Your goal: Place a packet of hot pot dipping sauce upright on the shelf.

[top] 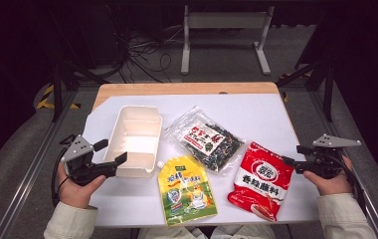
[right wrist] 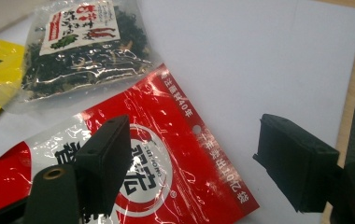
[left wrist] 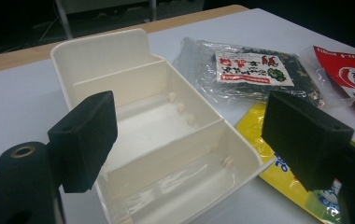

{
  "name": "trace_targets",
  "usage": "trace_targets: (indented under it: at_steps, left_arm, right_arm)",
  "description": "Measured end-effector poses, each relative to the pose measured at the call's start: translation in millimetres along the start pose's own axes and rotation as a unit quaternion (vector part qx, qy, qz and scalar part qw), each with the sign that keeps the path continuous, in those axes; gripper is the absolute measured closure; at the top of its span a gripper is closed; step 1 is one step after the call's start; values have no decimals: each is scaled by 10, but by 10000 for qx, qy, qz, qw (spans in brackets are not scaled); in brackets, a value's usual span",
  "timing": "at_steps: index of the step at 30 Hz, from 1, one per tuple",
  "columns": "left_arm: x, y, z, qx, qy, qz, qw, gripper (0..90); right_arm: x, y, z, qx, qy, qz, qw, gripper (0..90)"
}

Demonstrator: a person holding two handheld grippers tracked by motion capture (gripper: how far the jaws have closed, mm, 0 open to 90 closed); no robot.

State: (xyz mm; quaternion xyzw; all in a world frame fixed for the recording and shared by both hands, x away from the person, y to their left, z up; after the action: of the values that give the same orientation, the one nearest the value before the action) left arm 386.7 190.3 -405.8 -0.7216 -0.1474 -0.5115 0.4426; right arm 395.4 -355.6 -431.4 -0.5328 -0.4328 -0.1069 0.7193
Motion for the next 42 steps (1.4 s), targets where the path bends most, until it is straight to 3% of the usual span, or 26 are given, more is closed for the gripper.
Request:
trace_targets:
  at_steps: [20, 24, 27, 29, 34, 42]
  left_arm:
    - [-10, 21, -6, -25, 1, 19, 10000, 190]
    - [-13, 24, -5, -18, 4, 29, 10000, 190]
    - [-16, 26, -8, -27, 14, 48, 10000, 190]
    - [-17, 31, -10, -31, -3, 44, 10000, 191]
    - [-24, 40, 1, -40, -42, 48, 10000, 193]
    - [-39, 69, 2, -29, -62, 125, 9999, 197]
  right_arm:
    - [-322, 399, -166, -86, 85, 666, 9977, 234]
    - [-385, 460, -186, -48, 137, 791, 9968, 224]
    - [-435, 510, -155, 104, 167, 942, 9954, 195]
    - [-453, 540, -133, 165, 142, 987, 9949, 148]
    - [-457, 552, -110, 148, 14, 997, 9949, 148]
    - [-477, 566, -75, -98, -338, 1125, 9930, 220]
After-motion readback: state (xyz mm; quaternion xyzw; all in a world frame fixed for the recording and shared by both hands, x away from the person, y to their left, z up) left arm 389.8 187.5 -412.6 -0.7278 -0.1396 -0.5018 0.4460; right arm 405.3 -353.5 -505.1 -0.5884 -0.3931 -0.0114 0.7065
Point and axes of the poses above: each handheld gripper's, and its own axes: y roughly forward along the jaws, x roughly out of its top, z roughly to its left, the point moved 8 cm from there along y, roughly forward along the jaws, and after that the axes turned 4 degrees about z, right-handed, at the moved point
